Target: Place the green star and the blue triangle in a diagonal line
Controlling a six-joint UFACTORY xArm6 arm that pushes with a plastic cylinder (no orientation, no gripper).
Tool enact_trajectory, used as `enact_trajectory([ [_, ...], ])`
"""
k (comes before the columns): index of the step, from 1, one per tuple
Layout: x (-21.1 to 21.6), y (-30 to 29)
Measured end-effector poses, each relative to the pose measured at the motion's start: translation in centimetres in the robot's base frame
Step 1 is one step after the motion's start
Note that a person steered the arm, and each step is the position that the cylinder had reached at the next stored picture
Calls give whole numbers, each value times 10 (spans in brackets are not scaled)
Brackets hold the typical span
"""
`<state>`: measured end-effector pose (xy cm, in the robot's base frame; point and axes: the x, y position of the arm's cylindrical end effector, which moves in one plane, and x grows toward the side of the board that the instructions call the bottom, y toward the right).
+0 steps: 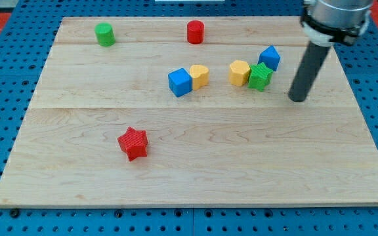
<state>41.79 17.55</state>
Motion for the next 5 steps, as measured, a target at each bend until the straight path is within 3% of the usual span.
enact_trajectory([
  [1,-52,-10],
  [3,-16,-9],
  [4,-54,-45],
  [5,-63,-93],
])
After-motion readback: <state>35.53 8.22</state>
